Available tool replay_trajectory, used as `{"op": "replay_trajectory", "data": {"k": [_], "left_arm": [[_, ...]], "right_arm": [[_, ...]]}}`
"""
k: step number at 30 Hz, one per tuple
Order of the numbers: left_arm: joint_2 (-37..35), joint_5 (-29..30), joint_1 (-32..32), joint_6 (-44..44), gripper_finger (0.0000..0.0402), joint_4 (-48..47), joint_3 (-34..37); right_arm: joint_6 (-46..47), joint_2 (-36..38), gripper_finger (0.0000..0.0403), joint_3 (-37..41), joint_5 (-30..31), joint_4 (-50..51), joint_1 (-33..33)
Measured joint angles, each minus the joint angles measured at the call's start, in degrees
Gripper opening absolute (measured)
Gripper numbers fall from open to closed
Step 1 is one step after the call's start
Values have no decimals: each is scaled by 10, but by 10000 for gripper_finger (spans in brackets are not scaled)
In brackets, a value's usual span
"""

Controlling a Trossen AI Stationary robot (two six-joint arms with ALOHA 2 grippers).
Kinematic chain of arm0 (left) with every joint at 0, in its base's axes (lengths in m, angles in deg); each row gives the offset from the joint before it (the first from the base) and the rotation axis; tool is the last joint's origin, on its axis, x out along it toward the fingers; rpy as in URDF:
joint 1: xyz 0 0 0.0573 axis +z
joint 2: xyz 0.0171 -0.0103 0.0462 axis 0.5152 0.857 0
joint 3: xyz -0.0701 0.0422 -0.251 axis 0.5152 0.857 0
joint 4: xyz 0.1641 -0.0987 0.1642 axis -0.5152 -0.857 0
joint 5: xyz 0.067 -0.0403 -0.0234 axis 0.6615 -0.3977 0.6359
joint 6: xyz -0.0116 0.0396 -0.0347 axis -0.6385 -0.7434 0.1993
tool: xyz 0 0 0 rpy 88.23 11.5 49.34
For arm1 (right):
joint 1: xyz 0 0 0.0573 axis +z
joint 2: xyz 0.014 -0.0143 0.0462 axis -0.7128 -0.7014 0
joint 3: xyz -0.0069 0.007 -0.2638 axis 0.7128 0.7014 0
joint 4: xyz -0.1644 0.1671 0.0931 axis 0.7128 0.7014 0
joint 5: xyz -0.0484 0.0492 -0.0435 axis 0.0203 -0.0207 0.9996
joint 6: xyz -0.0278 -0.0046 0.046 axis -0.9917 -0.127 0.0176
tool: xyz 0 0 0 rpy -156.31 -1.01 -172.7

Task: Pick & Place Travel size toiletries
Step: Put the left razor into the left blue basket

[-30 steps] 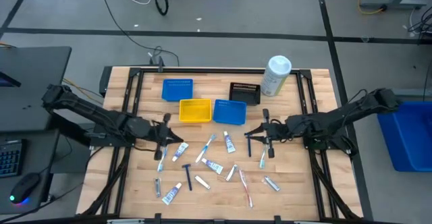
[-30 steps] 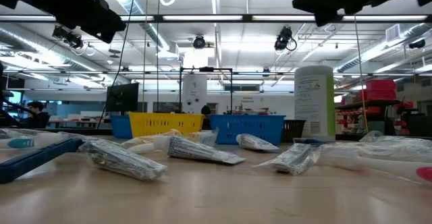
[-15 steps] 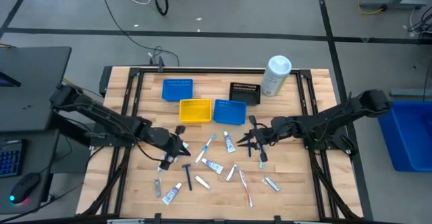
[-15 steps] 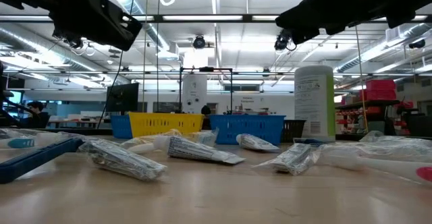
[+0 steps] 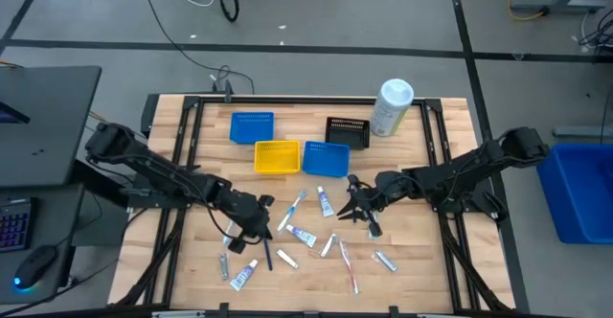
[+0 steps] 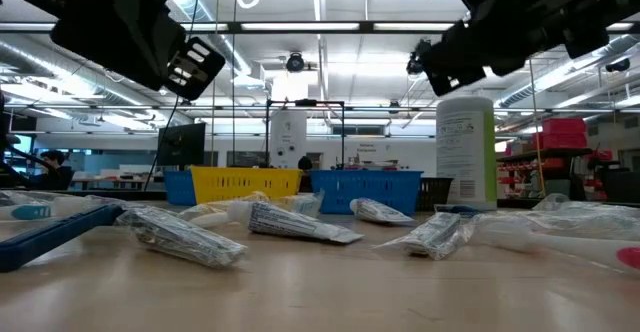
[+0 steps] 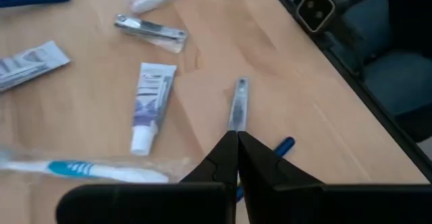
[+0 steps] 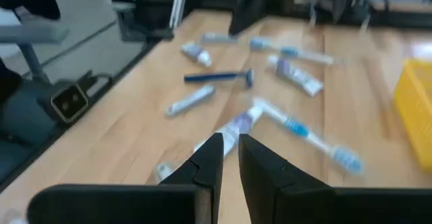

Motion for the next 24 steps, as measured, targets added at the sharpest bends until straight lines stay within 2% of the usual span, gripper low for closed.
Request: {"op": "replay_trajectory", "data": {"k": [5, 10, 15, 21, 24], "left_arm": [[15, 6, -7, -7, 13, 15, 1], [16, 12, -7, 25, 13, 35, 1], [16, 50, -7, 26, 13, 86, 1], [16, 142, -7, 46, 13, 132, 1], [16, 166, -6, 60, 13, 153, 1]], "right_arm": [[-1, -1, 55, 0, 0, 0, 0], [1, -1, 55, 0, 0, 1, 0], [1, -1, 55, 0, 0, 1, 1], [1, -1, 55, 0, 0, 1, 1], [1, -1, 55, 0, 0, 1, 1]]}}
